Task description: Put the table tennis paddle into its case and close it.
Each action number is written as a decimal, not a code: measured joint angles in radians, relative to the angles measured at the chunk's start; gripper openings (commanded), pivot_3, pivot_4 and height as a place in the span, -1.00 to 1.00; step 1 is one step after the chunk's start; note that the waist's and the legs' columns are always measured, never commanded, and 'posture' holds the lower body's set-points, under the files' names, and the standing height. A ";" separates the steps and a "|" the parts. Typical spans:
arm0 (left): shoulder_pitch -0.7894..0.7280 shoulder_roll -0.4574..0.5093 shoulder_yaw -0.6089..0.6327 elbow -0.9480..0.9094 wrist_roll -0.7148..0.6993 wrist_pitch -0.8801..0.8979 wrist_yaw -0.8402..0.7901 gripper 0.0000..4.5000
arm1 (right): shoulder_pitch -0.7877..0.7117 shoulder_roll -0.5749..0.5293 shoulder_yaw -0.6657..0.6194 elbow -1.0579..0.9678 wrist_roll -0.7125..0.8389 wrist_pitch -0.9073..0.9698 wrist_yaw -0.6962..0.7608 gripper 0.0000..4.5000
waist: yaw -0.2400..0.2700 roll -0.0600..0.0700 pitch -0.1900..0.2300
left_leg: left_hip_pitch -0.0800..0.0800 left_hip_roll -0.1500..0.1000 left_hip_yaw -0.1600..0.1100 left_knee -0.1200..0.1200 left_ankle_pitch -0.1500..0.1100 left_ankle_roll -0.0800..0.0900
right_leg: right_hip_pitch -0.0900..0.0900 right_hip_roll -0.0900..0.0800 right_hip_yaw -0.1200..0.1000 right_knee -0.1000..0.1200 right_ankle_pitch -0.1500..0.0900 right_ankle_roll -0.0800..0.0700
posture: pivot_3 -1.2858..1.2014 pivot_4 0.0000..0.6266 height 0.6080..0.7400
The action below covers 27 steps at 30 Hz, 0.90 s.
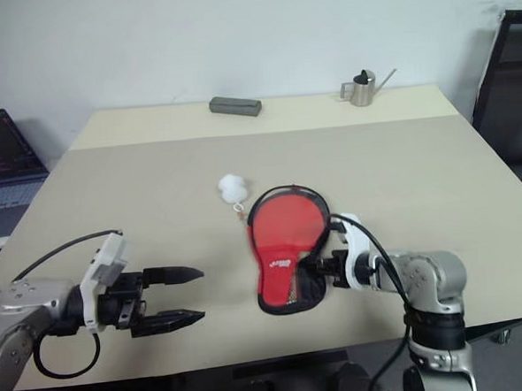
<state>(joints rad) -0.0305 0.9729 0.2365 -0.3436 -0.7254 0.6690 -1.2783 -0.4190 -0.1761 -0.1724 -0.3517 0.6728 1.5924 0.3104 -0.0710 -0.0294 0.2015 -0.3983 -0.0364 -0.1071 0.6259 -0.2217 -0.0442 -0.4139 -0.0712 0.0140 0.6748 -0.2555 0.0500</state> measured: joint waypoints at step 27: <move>-0.060 0.007 -0.074 -0.009 -0.018 0.008 -0.017 1.00 | 0.148 -0.030 -0.032 -0.078 0.575 0.013 -0.485 -0.88 | 0.015 0.000 0.000 | 0.001 0.012 0.001 0.000 0.000 0.000 | 0.002 0.006 -0.001 -0.002 -0.002 0.000 | 0.03 -0.52 1.00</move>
<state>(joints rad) -0.0908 0.9794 0.1624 -0.3527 -0.7433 0.6768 -1.2953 -0.2707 -0.2059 -0.2041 -0.4300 1.2478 1.6051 -0.1749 -0.0559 -0.0296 0.2014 -0.3973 -0.0244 -0.1062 0.6261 -0.2217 -0.0441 -0.4120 -0.0650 0.0134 0.6727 -0.2579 0.0496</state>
